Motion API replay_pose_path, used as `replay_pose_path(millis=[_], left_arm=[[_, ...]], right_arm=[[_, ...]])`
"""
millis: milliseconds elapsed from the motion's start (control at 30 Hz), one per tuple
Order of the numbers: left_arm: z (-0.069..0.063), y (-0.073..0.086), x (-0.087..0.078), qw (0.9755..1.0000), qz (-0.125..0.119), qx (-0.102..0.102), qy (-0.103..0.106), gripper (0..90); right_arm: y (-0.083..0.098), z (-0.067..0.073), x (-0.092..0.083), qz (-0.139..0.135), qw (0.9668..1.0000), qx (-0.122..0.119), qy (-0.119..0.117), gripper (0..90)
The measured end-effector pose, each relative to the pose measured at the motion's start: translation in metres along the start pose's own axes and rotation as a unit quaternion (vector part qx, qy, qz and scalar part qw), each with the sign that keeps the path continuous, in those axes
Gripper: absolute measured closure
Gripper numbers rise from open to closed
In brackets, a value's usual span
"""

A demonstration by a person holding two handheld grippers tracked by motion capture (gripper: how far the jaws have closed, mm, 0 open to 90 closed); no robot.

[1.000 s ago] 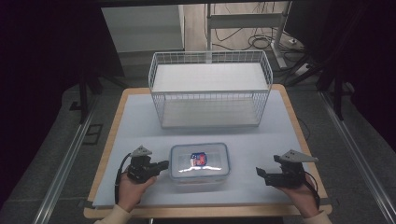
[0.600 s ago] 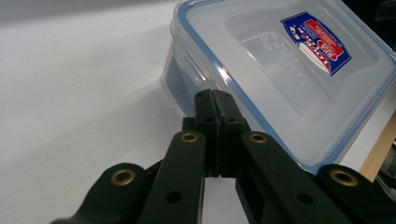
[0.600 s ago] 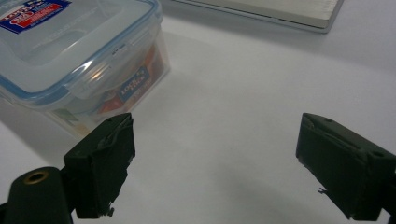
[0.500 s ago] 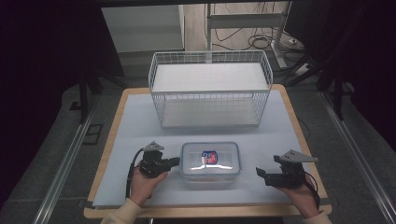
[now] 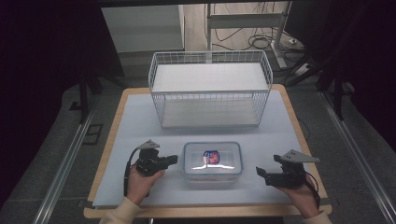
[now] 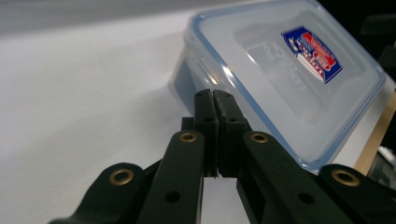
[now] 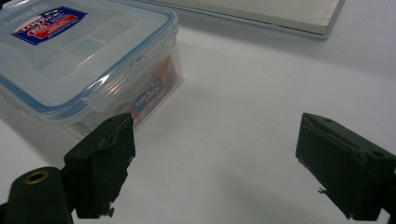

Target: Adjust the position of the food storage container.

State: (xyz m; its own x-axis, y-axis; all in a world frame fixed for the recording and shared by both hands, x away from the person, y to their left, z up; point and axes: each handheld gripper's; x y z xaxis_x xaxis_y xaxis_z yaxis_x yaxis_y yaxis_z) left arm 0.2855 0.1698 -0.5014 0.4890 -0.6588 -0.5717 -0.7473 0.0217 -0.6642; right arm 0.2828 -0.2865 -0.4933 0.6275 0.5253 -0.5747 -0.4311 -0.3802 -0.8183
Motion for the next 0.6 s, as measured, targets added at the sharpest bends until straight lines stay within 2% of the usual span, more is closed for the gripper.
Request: replay_pose_path(millis=[167,267,333,400,500,600], left_arm=[[0.007,0.004,-0.012,0.9999,-0.012,-0.011,-0.004,85.9],[0.007,0.005,-0.014,0.9997,-0.017,-0.011,-0.01,81.0],[0.007,0.005,-0.015,0.9996,-0.019,-0.014,-0.018,69.2],[0.006,0.006,-0.017,0.9993,-0.025,-0.017,-0.021,61.6],[0.006,0.005,-0.019,0.9995,-0.016,-0.024,-0.013,44.6],[0.003,0.005,-0.02,0.9995,-0.012,-0.027,-0.005,33.4]], right_arm=[[0.0,0.0,0.001,-0.006,1.0,0.0,-0.008,12.1],[0.0,0.002,0.001,-0.005,1.0,-0.007,-0.002,12.0],[0.0,0.002,0.002,-0.004,1.0,-0.007,-0.005,11.9],[0.0,0.003,0.002,-0.004,0.9999,-0.008,-0.005,11.9],[0.0,0.003,0.002,-0.009,0.9999,0.0,-0.009,11.9],[-0.001,0.005,0.004,-0.009,0.9998,0.006,-0.018,11.9]])
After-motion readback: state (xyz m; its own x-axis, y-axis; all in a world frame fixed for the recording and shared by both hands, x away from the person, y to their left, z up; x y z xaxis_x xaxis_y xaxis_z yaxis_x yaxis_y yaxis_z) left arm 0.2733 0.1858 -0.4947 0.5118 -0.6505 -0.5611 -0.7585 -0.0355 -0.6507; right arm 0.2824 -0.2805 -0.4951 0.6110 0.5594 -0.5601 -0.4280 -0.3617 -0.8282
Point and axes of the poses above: each handheld gripper's, and its own axes: x roughly forward along the jaws, y roughly out of its underside, z roughly to its left, and after that the axes turned 6 degrees about -x, right-handed
